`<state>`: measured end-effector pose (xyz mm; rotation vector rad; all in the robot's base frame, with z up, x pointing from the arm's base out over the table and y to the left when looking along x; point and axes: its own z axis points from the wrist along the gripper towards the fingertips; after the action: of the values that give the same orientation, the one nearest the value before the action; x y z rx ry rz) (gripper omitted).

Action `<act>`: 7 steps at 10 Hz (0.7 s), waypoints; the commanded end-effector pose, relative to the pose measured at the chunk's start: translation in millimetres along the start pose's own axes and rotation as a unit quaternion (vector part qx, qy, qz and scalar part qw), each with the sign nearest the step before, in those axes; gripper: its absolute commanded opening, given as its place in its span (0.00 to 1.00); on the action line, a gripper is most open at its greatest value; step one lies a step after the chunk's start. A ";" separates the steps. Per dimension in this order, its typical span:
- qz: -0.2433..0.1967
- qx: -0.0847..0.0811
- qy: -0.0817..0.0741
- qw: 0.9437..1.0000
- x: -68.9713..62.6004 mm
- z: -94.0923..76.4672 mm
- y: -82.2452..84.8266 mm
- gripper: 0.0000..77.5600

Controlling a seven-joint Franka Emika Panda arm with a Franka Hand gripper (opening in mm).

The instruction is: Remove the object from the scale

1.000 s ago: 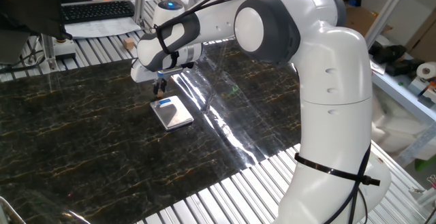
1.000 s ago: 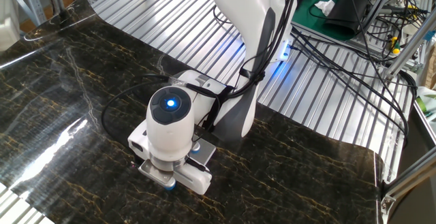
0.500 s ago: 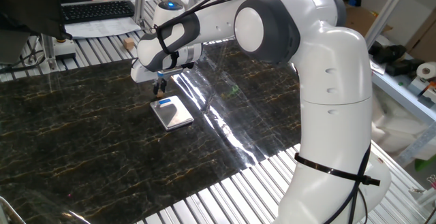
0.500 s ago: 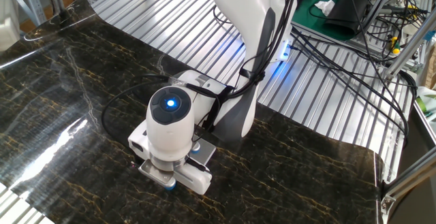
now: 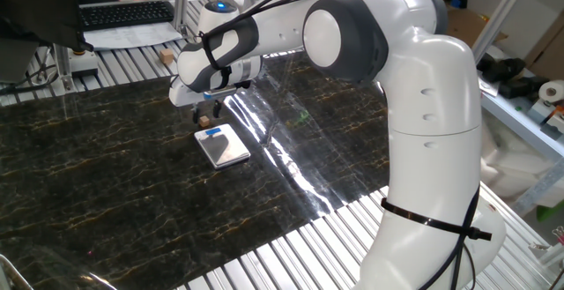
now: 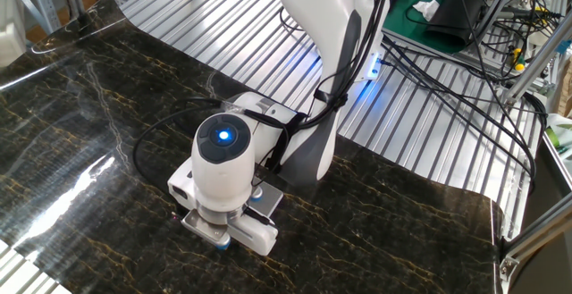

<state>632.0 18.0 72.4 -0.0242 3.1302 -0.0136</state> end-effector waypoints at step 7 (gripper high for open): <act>-0.009 0.000 0.006 1.000 -4.9 -48.1 1.3 1.00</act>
<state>632.5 18.3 76.2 -0.0298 3.1334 -0.0140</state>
